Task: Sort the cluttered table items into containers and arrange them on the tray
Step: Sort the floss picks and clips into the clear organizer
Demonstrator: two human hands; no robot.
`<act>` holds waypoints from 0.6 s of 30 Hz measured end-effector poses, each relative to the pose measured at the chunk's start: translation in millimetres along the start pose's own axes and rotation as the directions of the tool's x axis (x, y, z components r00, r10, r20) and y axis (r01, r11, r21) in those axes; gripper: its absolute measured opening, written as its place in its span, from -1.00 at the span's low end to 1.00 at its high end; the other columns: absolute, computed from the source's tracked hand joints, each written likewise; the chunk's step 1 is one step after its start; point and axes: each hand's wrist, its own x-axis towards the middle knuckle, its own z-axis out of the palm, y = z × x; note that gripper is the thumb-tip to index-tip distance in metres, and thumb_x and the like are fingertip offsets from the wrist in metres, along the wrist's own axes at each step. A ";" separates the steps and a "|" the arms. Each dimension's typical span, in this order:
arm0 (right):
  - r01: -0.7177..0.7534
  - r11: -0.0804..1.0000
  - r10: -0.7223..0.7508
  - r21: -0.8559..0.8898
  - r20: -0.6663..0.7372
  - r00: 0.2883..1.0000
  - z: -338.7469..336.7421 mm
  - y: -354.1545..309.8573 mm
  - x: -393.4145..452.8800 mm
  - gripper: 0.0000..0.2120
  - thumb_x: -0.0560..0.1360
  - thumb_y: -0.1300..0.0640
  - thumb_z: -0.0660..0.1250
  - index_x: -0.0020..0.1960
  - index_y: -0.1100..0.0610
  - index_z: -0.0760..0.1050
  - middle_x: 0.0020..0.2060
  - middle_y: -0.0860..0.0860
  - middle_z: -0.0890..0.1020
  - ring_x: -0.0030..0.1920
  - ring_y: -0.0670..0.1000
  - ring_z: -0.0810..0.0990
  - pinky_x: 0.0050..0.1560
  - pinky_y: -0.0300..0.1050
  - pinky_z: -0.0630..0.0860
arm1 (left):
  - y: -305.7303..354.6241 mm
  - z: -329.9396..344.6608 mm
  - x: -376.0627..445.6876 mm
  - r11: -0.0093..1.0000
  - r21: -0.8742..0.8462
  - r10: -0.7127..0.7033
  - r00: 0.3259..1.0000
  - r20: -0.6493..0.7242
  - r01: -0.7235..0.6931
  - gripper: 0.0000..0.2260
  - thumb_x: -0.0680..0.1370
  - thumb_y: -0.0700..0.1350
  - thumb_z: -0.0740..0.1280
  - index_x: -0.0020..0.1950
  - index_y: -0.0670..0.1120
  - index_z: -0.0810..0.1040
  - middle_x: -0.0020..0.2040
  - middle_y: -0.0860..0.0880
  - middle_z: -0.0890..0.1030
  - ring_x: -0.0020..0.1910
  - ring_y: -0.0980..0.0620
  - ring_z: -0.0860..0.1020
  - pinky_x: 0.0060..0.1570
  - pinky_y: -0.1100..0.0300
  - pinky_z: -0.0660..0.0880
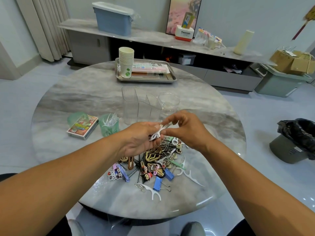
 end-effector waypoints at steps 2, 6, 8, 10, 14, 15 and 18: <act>-0.024 1.000 0.022 -0.019 -0.104 0.994 3.5 -0.4 0.2 -0.62 0.30 -0.02 0.66 0.03 -0.13 0.57 -0.12 -0.13 0.49 -0.21 -0.29 0.44 -0.21 -0.33 0.32 | 0.4 -0.3 1.2 1.000 -0.013 0.006 1.000 -0.007 -0.006 -0.76 0.68 -0.27 0.20 0.32 -0.27 0.51 0.07 -0.24 0.61 -0.25 0.05 0.56 -0.28 0.27 0.55; -0.279 0.911 0.309 0.304 -0.058 0.949 12.2 -2.0 -1.2 -0.30 0.27 -0.12 0.65 0.30 -0.03 0.43 -0.13 -0.04 0.52 -0.24 -0.14 0.47 -0.24 -0.22 0.41 | 1.2 -1.5 1.6 0.998 -0.055 0.012 1.000 -0.003 -0.012 -0.77 0.68 -0.29 0.20 0.27 -0.30 0.56 0.05 -0.23 0.59 -0.26 0.06 0.55 -0.29 0.29 0.54; -0.406 0.789 0.402 0.461 0.112 0.909 17.8 -1.7 -3.0 -0.39 0.32 -0.09 0.63 0.27 0.09 0.52 -0.17 0.00 0.60 -0.33 -0.12 0.44 -0.35 -0.23 0.39 | 1.3 -1.5 1.2 0.998 -0.055 0.007 1.000 0.015 -0.006 -0.76 0.68 -0.29 0.18 0.27 -0.28 0.56 0.03 -0.22 0.58 -0.27 0.06 0.54 -0.30 0.29 0.53; -0.443 0.671 0.383 0.594 0.234 0.894 22.6 -0.3 -3.7 -0.62 0.39 0.02 0.60 0.11 0.20 0.65 -0.28 -0.01 0.64 -0.44 -0.12 0.33 -0.49 -0.27 0.30 | 1.3 0.7 0.9 0.999 -0.042 -0.002 0.999 0.034 0.004 -0.76 0.68 -0.30 0.16 0.28 -0.26 0.55 -0.04 -0.19 0.57 -0.31 0.07 0.53 -0.35 0.30 0.50; -0.479 0.521 0.355 0.706 0.331 0.874 24.2 -1.9 -2.2 -0.76 0.35 0.11 0.58 -0.08 0.23 0.66 -0.35 0.03 0.58 -0.50 -0.14 0.27 -0.60 -0.32 0.20 | 5.5 2.8 -2.1 0.999 -0.014 -0.035 0.995 0.090 0.036 -0.76 0.70 -0.26 0.11 0.23 -0.23 0.54 -0.21 -0.10 0.58 -0.36 0.11 0.49 -0.42 0.33 0.43; -0.482 0.514 0.353 0.709 0.337 0.873 24.6 -2.5 -2.1 -0.78 0.34 0.12 0.57 -0.11 0.22 0.65 -0.35 0.05 0.56 -0.50 -0.14 0.27 -0.60 -0.32 0.19 | 7.4 2.1 -3.1 0.999 0.014 -0.045 0.993 0.106 0.044 -0.76 0.70 -0.25 0.10 0.22 -0.22 0.53 -0.23 -0.09 0.58 -0.36 0.11 0.48 -0.43 0.34 0.42; -0.469 0.511 0.342 0.720 0.331 0.880 25.3 -3.9 -3.9 -0.73 0.33 0.15 0.56 -0.02 0.23 0.66 -0.36 0.07 0.55 -0.48 -0.12 0.30 -0.58 -0.33 0.20 | 10.4 2.2 -4.8 0.994 0.085 -0.082 0.985 0.153 0.069 -0.75 0.69 -0.21 0.10 0.27 -0.23 0.49 -0.21 -0.11 0.57 -0.36 0.10 0.46 -0.46 0.33 0.41</act>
